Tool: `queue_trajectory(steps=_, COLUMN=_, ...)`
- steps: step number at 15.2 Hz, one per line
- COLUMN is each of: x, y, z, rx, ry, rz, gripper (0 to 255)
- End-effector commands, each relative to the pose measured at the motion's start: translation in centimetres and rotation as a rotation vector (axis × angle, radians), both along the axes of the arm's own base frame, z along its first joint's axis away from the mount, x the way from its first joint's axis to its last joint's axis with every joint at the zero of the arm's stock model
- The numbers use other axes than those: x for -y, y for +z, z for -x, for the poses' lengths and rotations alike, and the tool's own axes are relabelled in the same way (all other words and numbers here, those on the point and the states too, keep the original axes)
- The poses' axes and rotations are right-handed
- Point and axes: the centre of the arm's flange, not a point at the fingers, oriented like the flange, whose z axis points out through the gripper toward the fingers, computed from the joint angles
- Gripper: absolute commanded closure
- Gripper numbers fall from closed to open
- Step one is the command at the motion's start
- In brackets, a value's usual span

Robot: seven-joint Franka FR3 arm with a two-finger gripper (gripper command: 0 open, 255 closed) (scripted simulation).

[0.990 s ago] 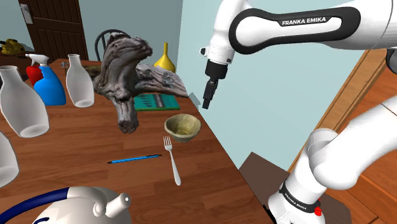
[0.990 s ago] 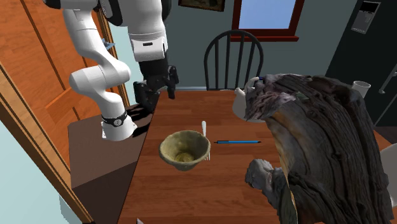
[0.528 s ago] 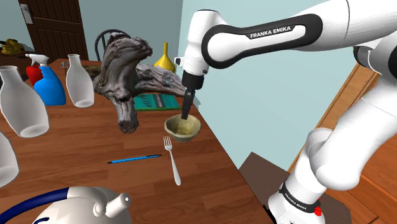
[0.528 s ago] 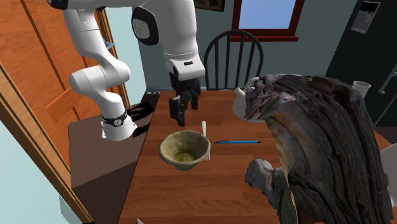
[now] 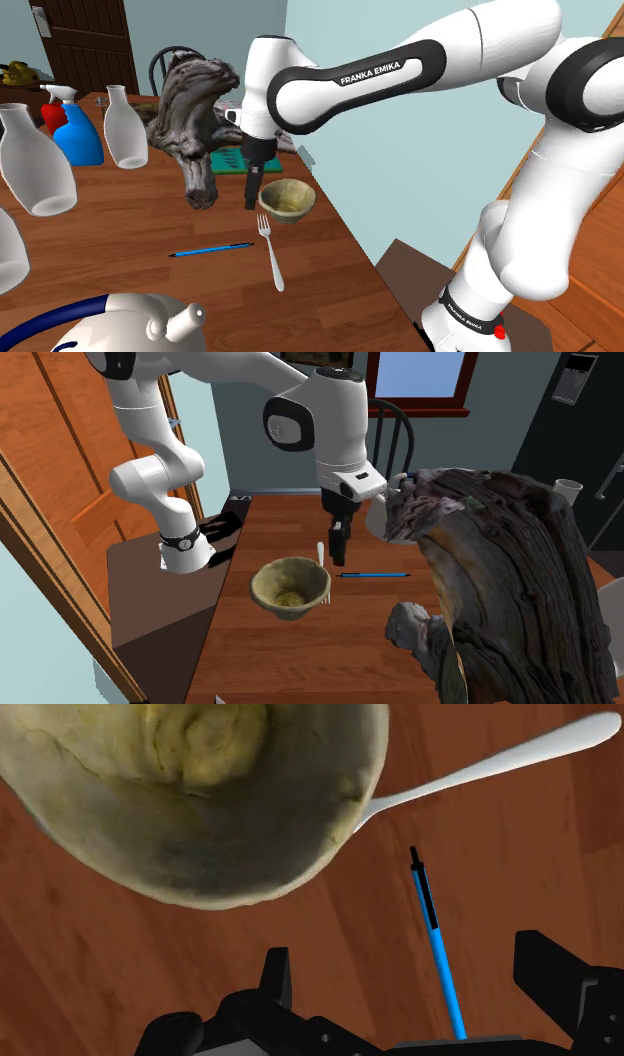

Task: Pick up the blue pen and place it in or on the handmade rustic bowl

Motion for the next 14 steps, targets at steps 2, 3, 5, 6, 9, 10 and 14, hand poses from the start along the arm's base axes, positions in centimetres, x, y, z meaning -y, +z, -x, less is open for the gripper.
queue_trajectory(steps=2, x=-3.3, y=-1.6, z=-1.2, rx=0.005, ry=0.070, rz=-0.004, gripper=0)
queue_trajectory(steps=3, x=-4.4, y=-2.2, z=-1.6, rx=0.007, ry=0.093, rz=-0.005, gripper=0)
queue_trajectory(steps=5, x=-6.6, y=-3.3, z=-2.2, rx=0.010, ry=0.139, rz=-0.007, gripper=0)
queue_trajectory(steps=6, x=-7.8, y=-3.8, z=-2.5, rx=0.011, ry=0.162, rz=-0.008, gripper=0)
queue_trajectory(steps=9, x=-11.2, y=-5.5, z=-3.2, rx=0.016, ry=0.231, rz=-0.011, gripper=0)
queue_trajectory(steps=10, x=-12.4, y=-6.0, z=-3.4, rx=0.018, ry=0.253, rz=-0.012, gripper=0)
queue_trajectory(steps=14, x=-12.6, y=-8.1, z=-3.4, rx=0.018, ry=0.253, rz=-0.012, gripper=0)
